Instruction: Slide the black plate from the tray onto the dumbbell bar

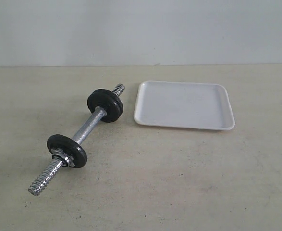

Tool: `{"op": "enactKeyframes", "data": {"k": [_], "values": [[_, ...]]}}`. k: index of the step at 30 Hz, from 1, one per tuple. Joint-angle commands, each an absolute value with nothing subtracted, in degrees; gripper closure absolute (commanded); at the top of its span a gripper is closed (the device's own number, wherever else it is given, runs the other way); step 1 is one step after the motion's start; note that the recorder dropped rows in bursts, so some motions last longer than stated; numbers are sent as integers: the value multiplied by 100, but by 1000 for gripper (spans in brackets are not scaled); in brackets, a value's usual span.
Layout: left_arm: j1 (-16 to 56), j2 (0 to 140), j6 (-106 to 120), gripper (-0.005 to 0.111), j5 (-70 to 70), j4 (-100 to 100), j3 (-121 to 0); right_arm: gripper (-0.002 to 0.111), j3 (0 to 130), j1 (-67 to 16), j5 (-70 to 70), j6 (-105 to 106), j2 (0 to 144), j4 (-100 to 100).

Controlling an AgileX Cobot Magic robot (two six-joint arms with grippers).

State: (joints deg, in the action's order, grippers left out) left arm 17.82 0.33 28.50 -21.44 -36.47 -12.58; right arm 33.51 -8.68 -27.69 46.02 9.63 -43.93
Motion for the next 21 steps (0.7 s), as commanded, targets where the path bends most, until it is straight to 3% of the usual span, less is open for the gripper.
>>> {"op": "enactKeyframes", "data": {"k": [1,5,21], "values": [[1782,44,2784,102,-2073,-3965,-1238,107,2064,-853,-899,4489,929,-4612],[1782,44,2784,102,-2073,-3965,-1238,107,1211,-853,144,4489,929,-4614],[1782,44,2784,102,-2087,-3966,-1238,107,756,-853,-101,4496,873,-4597]]}}
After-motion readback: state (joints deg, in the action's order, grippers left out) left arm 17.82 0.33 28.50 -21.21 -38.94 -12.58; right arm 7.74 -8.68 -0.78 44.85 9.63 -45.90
